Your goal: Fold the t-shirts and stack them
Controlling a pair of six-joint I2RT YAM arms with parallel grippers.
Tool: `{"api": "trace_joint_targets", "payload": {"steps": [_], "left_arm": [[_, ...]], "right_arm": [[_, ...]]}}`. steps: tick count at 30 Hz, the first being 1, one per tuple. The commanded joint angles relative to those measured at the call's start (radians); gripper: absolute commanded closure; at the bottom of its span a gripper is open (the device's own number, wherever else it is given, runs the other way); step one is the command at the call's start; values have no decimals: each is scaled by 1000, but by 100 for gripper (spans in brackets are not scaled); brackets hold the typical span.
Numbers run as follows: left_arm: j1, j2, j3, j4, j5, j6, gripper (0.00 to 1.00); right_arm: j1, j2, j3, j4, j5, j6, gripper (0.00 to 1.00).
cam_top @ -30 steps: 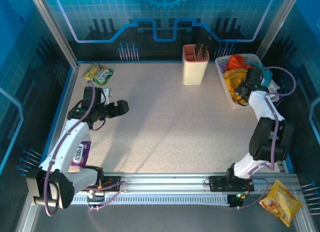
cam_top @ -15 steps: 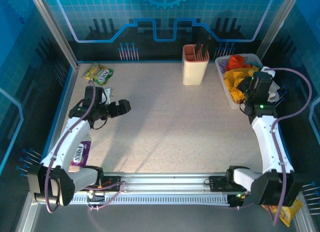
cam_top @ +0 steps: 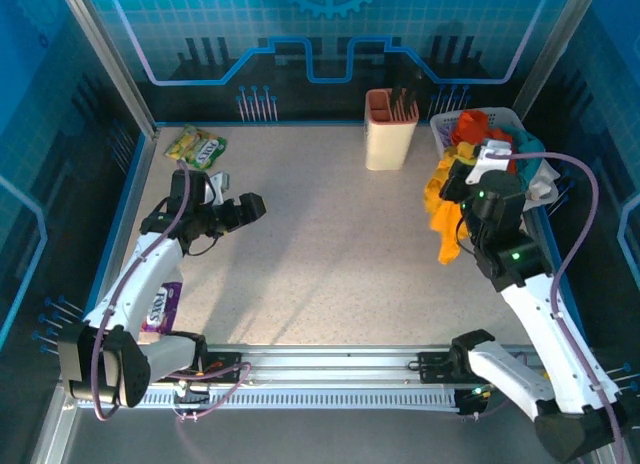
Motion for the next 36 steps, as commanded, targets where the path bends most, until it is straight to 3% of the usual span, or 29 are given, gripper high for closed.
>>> {"api": "trace_joint_targets", "payload": {"steps": [1,7,12,17,20,23,27,32,34,36], "left_arm": [[-4,2,-14,13,39,-16,7],[-3,25,10,-18,70,-6,7],[2,19,62,-97,17,37,6],[5,-3,109,-158,-42,67,5],[6,-21,135,-189,-74,80,5],[7,-42,138,-209,-116,97,5],[7,-49,123,-229,-126,105,4],[8,-48,80,-222,-102,85,5],[7,-47,56,-209,-91,71,6],[5,-45,24,-180,-64,40,7]], "right_arm": [[130,-20,56,-13,80,-55,100],[435,41,66,51,250,-131,100],[640,186,19,275,381,-165,100],[739,408,54,330,438,-35,100],[795,572,158,206,547,128,100],[829,715,284,135,557,165,99],[792,799,395,-6,432,258,66],[717,782,368,-38,228,274,18],[691,770,346,-45,158,251,8],[654,758,322,-71,93,253,6]]}}
